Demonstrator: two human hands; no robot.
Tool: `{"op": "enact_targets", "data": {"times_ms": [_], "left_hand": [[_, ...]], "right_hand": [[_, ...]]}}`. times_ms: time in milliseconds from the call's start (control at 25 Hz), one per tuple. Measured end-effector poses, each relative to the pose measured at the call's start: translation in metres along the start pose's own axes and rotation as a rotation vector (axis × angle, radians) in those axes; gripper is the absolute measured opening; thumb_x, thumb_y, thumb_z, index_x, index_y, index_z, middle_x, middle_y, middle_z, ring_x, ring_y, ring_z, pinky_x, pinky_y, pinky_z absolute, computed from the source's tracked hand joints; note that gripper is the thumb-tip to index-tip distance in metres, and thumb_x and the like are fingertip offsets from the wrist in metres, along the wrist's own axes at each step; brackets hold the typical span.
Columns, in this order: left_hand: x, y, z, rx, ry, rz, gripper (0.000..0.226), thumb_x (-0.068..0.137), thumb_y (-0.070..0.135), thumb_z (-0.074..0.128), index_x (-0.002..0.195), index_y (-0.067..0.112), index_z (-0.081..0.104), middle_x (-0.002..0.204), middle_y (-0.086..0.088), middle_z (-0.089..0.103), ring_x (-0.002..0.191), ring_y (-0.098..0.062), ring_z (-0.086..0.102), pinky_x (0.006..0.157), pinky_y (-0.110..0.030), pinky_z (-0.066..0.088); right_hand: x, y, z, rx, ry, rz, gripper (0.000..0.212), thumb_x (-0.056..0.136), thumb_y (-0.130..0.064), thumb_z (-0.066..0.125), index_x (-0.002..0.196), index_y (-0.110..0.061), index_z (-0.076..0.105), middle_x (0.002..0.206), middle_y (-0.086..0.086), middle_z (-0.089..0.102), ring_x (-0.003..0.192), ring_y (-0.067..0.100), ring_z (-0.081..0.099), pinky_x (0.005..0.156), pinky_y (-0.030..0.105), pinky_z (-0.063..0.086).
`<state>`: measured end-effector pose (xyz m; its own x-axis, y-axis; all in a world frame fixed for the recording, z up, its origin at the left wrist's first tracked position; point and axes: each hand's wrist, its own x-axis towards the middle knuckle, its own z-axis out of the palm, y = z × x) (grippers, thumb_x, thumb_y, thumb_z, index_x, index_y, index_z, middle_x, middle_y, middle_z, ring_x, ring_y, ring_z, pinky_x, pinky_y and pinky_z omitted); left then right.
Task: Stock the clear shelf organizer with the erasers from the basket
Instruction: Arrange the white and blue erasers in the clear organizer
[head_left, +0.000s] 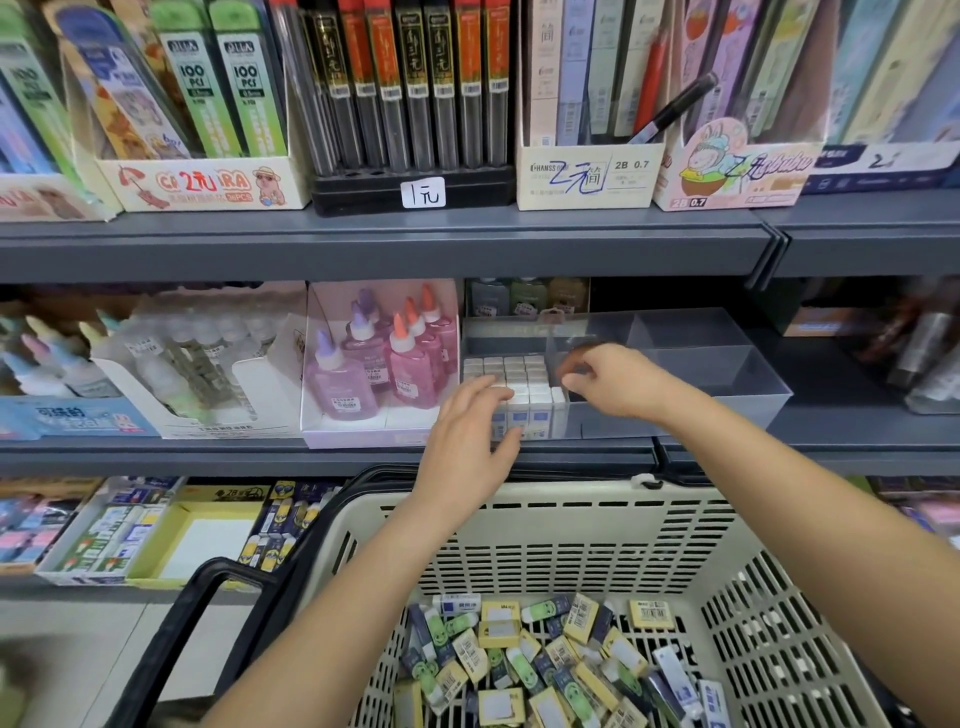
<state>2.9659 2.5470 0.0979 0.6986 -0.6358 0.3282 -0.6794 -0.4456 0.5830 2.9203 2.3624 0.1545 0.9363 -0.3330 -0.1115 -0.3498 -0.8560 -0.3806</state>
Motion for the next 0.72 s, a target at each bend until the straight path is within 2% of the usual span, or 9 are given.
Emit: {"op": "enact_targets", "data": {"times_ms": [40, 120, 200, 280, 320, 400, 480, 600, 720], "left_hand": [[-0.008, 0.002, -0.003, -0.014, 0.035, 0.010, 0.038, 0.090, 0.024, 0.056, 0.127, 0.016, 0.052, 0.136, 0.004, 0.042, 0.131, -0.010, 0.030, 0.108, -0.015, 0.016], [-0.033, 0.008, -0.007, -0.064, 0.089, 0.016, 0.033, 0.089, 0.025, 0.055, 0.121, 0.019, 0.055, 0.122, 0.011, 0.044, 0.121, -0.004, 0.035, 0.100, -0.001, 0.015], [-0.062, 0.013, -0.004, -0.099, 0.045, -0.001, 0.030, 0.088, 0.031, 0.051, 0.116, 0.023, 0.056, 0.112, 0.016, 0.045, 0.110, 0.003, 0.037, 0.091, 0.003, 0.019], [-0.089, 0.017, 0.012, -0.078, -0.129, 0.005, 0.027, 0.089, 0.033, 0.050, 0.114, 0.024, 0.057, 0.110, 0.015, 0.048, 0.107, 0.004, 0.037, 0.090, -0.003, 0.023], [-0.102, 0.020, 0.025, -0.062, -0.241, 0.025, 0.026, 0.090, 0.032, 0.052, 0.113, 0.023, 0.058, 0.111, 0.013, 0.049, 0.108, 0.001, 0.039, 0.091, -0.008, 0.025], [-0.122, 0.027, 0.054, -0.051, -0.454, 0.061, 0.025, 0.091, 0.031, 0.054, 0.113, 0.021, 0.058, 0.115, 0.006, 0.054, 0.112, -0.008, 0.043, 0.091, -0.017, 0.029], [-0.138, 0.038, 0.085, -0.066, -0.673, 0.054, 0.027, 0.091, 0.033, 0.053, 0.116, 0.021, 0.057, 0.118, 0.001, 0.054, 0.113, -0.014, 0.045, 0.088, -0.024, 0.034], [-0.162, 0.060, 0.133, -0.099, -0.925, 0.085, 0.033, 0.091, 0.031, 0.055, 0.119, 0.014, 0.056, 0.118, -0.005, 0.056, 0.108, -0.020, 0.051, 0.081, -0.026, 0.039], [-0.180, 0.074, 0.169, -0.029, -1.087, 0.183, 0.040, 0.090, 0.027, 0.057, 0.126, 0.009, 0.052, 0.125, -0.011, 0.054, 0.114, -0.027, 0.050, 0.091, -0.034, 0.044]], "right_hand": [[-0.014, 0.004, 0.002, 0.079, 0.063, -0.019, 0.025, 0.095, -0.027, 0.047, 0.115, -0.021, 0.061, 0.102, -0.003, 0.065, 0.093, 0.012, 0.059, 0.076, 0.019, 0.044], [-0.051, 0.012, 0.011, 0.238, 0.125, -0.042, 0.015, 0.092, -0.029, 0.053, 0.101, -0.025, 0.065, 0.072, -0.012, 0.057, 0.065, -0.001, 0.051, 0.057, 0.010, 0.037], [-0.092, 0.021, 0.025, 0.323, 0.086, -0.060, 0.009, 0.090, -0.033, 0.056, 0.091, -0.032, 0.065, 0.066, -0.009, 0.058, 0.059, 0.001, 0.050, 0.056, 0.012, 0.040], [-0.124, 0.031, 0.043, 0.292, -0.052, -0.063, 0.008, 0.089, -0.036, 0.056, 0.088, -0.035, 0.064, 0.072, -0.012, 0.062, 0.067, 0.003, 0.057, 0.066, 0.021, 0.048], [-0.138, 0.038, 0.053, 0.230, -0.173, -0.057, 0.010, 0.089, -0.036, 0.055, 0.092, -0.034, 0.065, 0.080, -0.015, 0.063, 0.076, 0.004, 0.060, 0.072, 0.025, 0.049], [-0.158, 0.052, 0.069, 0.053, -0.438, -0.049, 0.019, 0.092, -0.035, 0.053, 0.103, -0.026, 0.065, 0.096, -0.015, 0.060, 0.092, 0.008, 0.058, 0.080, 0.026, 0.045], [-0.170, 0.068, 0.077, -0.110, -0.581, -0.007, 0.026, 0.094, -0.034, 0.050, 0.113, -0.021, 0.062, 0.111, -0.006, 0.058, 0.099, 0.012, 0.053, 0.081, 0.027, 0.041], [-0.175, 0.086, 0.075, -0.131, -0.543, 0.092, 0.029, 0.095, -0.034, 0.046, 0.118, -0.020, 0.058, 0.123, 0.000, 0.057, 0.106, 0.015, 0.053, 0.084, 0.028, 0.041], [-0.170, 0.094, 0.074, -0.151, -0.495, 0.124, 0.030, 0.096, -0.032, 0.044, 0.118, -0.017, 0.059, 0.124, 0.003, 0.057, 0.111, 0.021, 0.054, 0.088, 0.031, 0.042]]}}
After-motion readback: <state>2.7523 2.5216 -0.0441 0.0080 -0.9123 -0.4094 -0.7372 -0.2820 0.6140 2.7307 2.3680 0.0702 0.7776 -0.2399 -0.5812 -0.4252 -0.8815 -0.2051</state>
